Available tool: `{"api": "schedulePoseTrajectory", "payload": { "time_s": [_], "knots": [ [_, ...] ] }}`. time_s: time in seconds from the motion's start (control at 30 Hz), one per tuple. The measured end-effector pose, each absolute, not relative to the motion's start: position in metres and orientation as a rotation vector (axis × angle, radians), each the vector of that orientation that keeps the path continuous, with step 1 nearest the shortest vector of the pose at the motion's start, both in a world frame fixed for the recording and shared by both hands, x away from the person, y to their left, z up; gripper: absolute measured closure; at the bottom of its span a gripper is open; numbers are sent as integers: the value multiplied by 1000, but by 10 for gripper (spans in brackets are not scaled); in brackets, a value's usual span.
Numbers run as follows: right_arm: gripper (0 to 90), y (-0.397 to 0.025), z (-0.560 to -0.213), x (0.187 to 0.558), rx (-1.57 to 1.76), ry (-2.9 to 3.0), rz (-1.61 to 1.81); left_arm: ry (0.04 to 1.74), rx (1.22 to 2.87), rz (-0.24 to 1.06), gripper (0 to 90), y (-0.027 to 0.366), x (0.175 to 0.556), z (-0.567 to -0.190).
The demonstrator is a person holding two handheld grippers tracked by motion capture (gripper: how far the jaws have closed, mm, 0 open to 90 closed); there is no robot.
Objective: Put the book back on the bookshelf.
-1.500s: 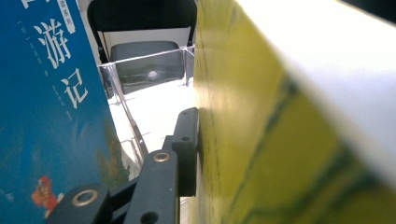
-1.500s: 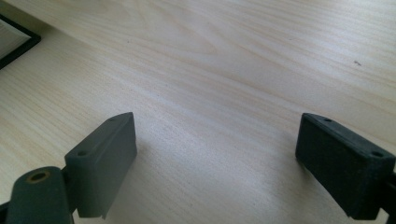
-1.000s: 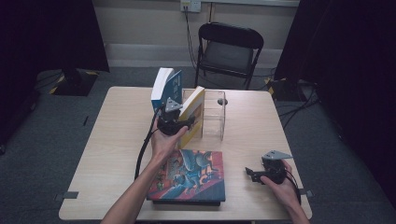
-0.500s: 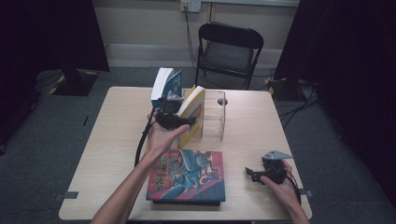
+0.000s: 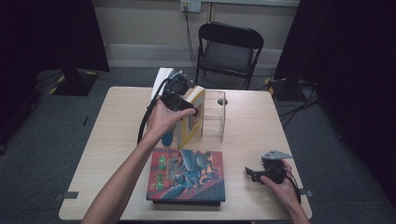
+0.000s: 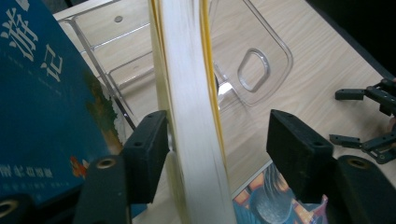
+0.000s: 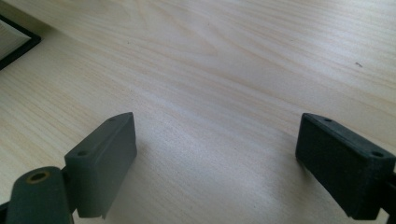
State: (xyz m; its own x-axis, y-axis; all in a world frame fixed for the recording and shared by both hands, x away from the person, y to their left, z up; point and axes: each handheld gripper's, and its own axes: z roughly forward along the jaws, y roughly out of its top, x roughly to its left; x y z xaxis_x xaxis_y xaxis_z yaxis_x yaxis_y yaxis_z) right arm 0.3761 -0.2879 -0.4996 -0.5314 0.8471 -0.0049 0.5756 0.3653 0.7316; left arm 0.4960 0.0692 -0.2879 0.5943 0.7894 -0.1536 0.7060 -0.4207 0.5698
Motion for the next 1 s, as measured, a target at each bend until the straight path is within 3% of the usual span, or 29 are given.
{"api": "schedulePoseTrajectory", "payload": {
  "time_s": [0.3,0.6,1.0],
  "knots": [
    [122,-288,-500,376,1238,2252,976,1295,2354,144,668,53,521,-285],
    [122,-288,-500,377,1235,2253,977,1425,2439,98,693,44,533,-281],
    [122,-288,-500,377,1237,2253,976,1416,2455,121,707,43,535,-292]
  ]
}}
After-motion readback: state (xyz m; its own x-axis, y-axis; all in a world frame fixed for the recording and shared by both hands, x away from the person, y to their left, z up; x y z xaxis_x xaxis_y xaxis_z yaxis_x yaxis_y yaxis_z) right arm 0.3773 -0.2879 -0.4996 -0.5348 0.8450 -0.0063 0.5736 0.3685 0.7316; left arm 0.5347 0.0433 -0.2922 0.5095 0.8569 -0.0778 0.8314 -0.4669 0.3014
